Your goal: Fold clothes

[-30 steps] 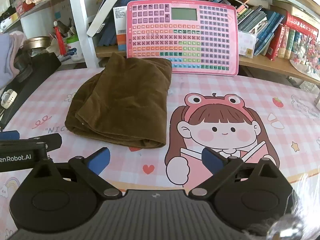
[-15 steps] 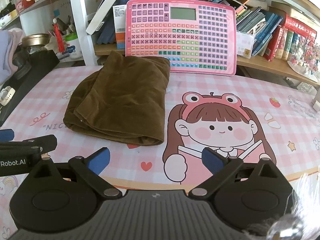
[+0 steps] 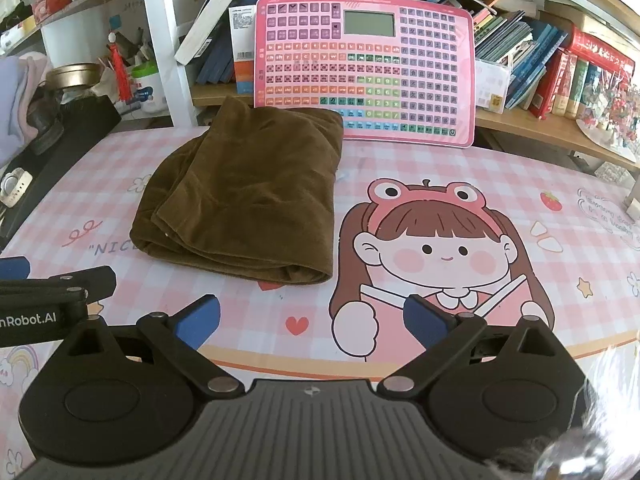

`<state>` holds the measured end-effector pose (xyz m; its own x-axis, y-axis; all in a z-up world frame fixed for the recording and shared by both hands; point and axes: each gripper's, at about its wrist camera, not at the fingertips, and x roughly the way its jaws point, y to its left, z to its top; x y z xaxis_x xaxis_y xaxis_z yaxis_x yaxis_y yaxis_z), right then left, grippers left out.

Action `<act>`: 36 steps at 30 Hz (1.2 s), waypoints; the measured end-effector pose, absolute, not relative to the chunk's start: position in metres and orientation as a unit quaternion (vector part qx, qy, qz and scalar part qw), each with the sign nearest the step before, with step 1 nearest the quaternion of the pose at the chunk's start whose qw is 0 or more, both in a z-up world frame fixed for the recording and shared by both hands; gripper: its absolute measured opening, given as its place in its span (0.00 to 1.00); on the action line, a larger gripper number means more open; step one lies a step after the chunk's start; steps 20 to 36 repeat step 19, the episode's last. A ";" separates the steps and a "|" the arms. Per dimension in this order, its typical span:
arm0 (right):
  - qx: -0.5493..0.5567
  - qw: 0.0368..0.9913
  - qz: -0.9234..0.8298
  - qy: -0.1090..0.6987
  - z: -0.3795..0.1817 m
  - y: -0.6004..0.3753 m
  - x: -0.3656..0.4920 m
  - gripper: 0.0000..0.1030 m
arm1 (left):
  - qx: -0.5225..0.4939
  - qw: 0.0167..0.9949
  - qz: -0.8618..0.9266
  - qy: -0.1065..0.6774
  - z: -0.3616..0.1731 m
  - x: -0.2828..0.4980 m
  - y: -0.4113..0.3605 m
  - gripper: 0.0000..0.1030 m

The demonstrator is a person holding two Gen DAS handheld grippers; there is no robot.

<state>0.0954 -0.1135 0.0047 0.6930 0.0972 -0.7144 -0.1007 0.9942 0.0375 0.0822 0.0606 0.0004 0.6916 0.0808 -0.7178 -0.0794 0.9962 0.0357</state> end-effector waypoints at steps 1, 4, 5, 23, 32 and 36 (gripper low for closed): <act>-0.002 0.920 0.054 0.388 0.005 -0.114 0.095 0.96 | 0.002 0.920 0.044 0.391 0.000 0.082 0.060 0.99; -0.002 0.920 0.054 0.389 0.005 -0.113 0.096 0.96 | 0.002 0.919 0.046 0.391 0.000 0.083 0.060 0.99; -0.002 0.920 0.054 0.389 0.005 -0.113 0.096 0.96 | 0.002 0.919 0.046 0.391 0.000 0.083 0.061 0.99; -0.001 0.917 0.053 0.395 0.000 -0.113 0.098 0.96 | 0.000 0.919 0.048 0.390 0.000 0.084 0.061 1.00; -0.001 0.917 0.053 0.395 0.000 -0.113 0.098 0.96 | 0.000 0.919 0.048 0.390 0.000 0.084 0.061 1.00; -0.001 0.917 0.053 0.395 0.000 -0.113 0.098 0.96 | 0.000 0.919 0.048 0.390 0.000 0.084 0.061 1.00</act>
